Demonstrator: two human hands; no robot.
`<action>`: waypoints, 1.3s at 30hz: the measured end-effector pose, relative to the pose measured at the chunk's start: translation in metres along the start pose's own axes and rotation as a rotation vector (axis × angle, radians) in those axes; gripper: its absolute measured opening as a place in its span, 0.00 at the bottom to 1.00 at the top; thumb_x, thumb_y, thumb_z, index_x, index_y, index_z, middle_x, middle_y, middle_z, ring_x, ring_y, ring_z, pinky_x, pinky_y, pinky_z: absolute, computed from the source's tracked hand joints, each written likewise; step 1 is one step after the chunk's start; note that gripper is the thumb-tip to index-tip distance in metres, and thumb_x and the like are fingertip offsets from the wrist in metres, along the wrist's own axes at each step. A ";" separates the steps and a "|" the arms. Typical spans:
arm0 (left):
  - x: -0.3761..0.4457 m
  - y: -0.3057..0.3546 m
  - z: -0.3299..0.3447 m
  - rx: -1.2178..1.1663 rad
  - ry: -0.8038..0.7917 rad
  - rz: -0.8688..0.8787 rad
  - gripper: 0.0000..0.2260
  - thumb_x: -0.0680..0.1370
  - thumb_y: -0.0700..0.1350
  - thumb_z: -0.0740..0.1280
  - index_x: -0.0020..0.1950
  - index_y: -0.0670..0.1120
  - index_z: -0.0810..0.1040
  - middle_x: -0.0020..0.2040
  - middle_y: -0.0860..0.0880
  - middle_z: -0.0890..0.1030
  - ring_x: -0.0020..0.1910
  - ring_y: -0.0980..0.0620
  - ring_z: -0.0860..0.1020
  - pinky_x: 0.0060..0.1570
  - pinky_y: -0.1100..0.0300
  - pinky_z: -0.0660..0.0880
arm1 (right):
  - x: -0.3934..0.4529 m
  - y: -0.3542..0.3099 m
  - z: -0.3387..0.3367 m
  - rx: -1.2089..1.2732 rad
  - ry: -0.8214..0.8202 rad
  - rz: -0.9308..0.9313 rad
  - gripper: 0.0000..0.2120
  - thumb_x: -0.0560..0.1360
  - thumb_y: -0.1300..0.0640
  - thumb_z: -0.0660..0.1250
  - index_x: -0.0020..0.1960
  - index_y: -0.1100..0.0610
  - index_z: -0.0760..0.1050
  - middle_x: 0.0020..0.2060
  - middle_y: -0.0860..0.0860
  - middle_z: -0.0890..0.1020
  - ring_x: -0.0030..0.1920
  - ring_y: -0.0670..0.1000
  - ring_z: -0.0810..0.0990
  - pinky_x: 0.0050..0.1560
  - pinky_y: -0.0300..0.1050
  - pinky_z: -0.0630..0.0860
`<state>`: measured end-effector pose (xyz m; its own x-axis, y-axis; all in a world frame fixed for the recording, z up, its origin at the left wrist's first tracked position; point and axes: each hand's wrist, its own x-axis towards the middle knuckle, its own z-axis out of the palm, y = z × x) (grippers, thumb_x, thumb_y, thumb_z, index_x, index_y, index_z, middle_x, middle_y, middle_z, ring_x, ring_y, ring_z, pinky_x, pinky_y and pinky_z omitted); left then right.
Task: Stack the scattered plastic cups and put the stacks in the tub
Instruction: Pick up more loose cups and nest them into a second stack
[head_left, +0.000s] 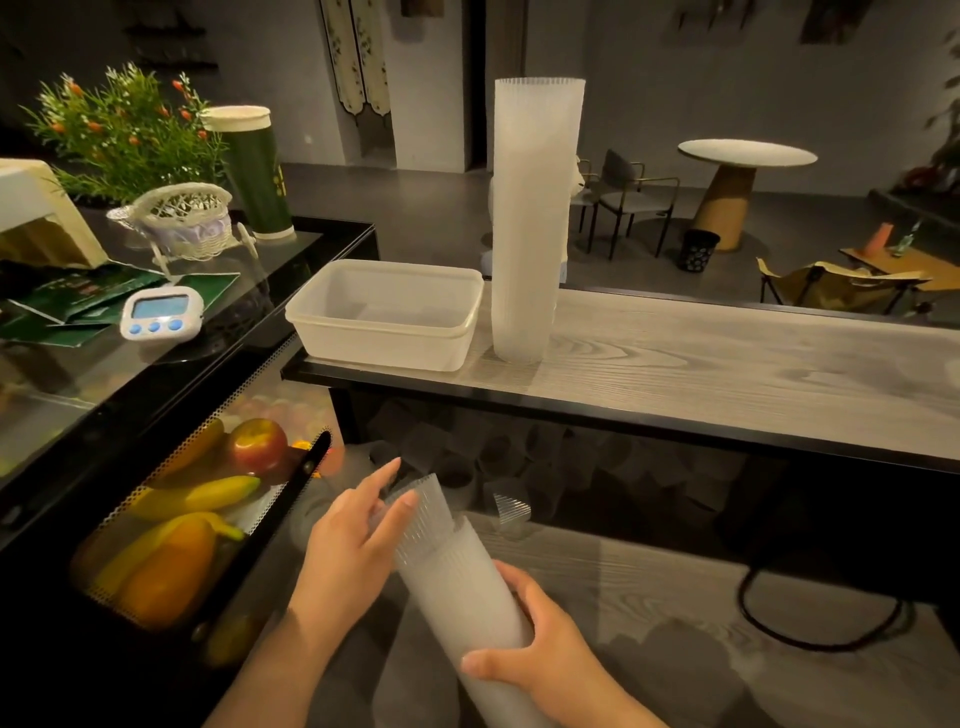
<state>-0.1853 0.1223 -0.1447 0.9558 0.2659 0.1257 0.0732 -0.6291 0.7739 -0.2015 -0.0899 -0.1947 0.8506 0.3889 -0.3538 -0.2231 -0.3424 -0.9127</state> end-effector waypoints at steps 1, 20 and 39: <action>0.001 0.002 -0.001 0.016 -0.012 -0.002 0.26 0.78 0.62 0.59 0.76 0.58 0.66 0.46 0.62 0.74 0.46 0.62 0.75 0.45 0.72 0.68 | 0.001 -0.001 0.000 -0.024 0.017 0.005 0.44 0.55 0.41 0.82 0.66 0.31 0.63 0.62 0.36 0.74 0.61 0.43 0.75 0.63 0.47 0.76; 0.010 0.005 -0.004 0.014 -0.243 0.010 0.21 0.84 0.56 0.55 0.75 0.71 0.56 0.61 0.66 0.69 0.56 0.71 0.67 0.60 0.66 0.64 | -0.004 -0.018 -0.001 -0.267 0.094 0.032 0.50 0.55 0.33 0.75 0.72 0.31 0.54 0.62 0.37 0.67 0.63 0.42 0.69 0.67 0.47 0.70; 0.026 0.007 -0.008 -0.021 -0.365 -0.037 0.15 0.84 0.53 0.55 0.70 0.64 0.69 0.64 0.57 0.74 0.59 0.63 0.71 0.55 0.68 0.65 | -0.002 -0.010 -0.011 -0.239 0.086 0.046 0.50 0.54 0.33 0.77 0.71 0.29 0.56 0.62 0.36 0.69 0.63 0.42 0.70 0.66 0.47 0.71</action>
<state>-0.1625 0.1307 -0.1307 0.9916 0.0080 -0.1293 0.1075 -0.6081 0.7865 -0.1956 -0.0965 -0.1829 0.8820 0.2972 -0.3656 -0.1523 -0.5545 -0.8181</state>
